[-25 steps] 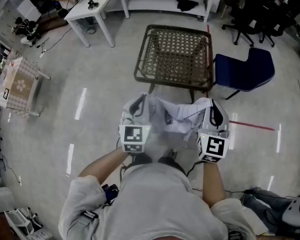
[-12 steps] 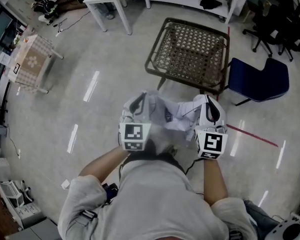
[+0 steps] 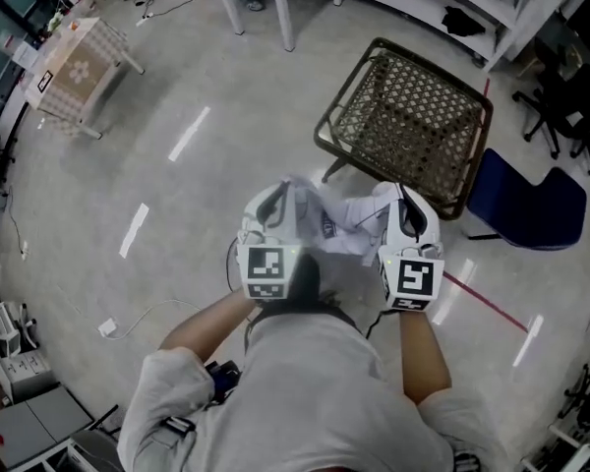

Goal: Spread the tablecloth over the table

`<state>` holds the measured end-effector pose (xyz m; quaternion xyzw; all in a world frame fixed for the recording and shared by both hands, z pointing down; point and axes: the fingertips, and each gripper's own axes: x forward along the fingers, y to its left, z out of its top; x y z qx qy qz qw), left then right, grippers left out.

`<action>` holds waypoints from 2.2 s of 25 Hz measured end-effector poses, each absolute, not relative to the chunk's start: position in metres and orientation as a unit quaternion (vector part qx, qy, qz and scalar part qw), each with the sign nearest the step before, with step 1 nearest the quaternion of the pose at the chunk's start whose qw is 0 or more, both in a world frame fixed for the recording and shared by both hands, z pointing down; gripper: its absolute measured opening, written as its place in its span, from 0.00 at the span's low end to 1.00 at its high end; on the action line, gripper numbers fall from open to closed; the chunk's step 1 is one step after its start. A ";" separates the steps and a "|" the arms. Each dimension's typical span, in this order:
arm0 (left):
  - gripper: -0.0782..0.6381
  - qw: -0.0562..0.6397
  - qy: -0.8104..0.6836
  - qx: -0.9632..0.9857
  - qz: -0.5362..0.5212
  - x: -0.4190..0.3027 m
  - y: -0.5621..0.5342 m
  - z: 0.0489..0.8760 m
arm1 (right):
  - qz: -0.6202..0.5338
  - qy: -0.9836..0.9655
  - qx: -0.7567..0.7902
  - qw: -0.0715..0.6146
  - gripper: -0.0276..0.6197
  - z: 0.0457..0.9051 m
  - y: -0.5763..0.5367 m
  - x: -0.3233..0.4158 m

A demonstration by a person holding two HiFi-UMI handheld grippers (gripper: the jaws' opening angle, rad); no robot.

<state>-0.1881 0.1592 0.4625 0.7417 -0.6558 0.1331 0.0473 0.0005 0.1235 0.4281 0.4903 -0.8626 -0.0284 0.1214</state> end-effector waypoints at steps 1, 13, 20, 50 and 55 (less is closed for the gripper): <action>0.14 0.052 -0.663 0.735 0.133 -0.199 0.152 0.465 | -0.029 -0.870 0.478 0.119 0.05 0.429 0.114 -0.014; 0.14 0.074 -0.725 0.672 0.130 -0.337 0.074 0.465 | -0.029 -0.919 0.372 0.127 0.05 0.431 0.009 -0.188; 0.14 0.070 -0.743 0.656 0.115 -0.402 0.033 0.462 | -0.041 -0.931 0.341 0.119 0.05 0.433 -0.035 -0.266; 0.14 0.101 -0.744 0.638 0.174 -0.342 -0.348 0.477 | -0.017 -0.948 0.301 0.103 0.05 0.463 -0.456 -0.192; 0.14 0.107 -0.720 0.659 0.189 -0.285 -0.427 0.492 | -0.018 -0.937 0.337 0.095 0.05 0.478 -0.527 -0.126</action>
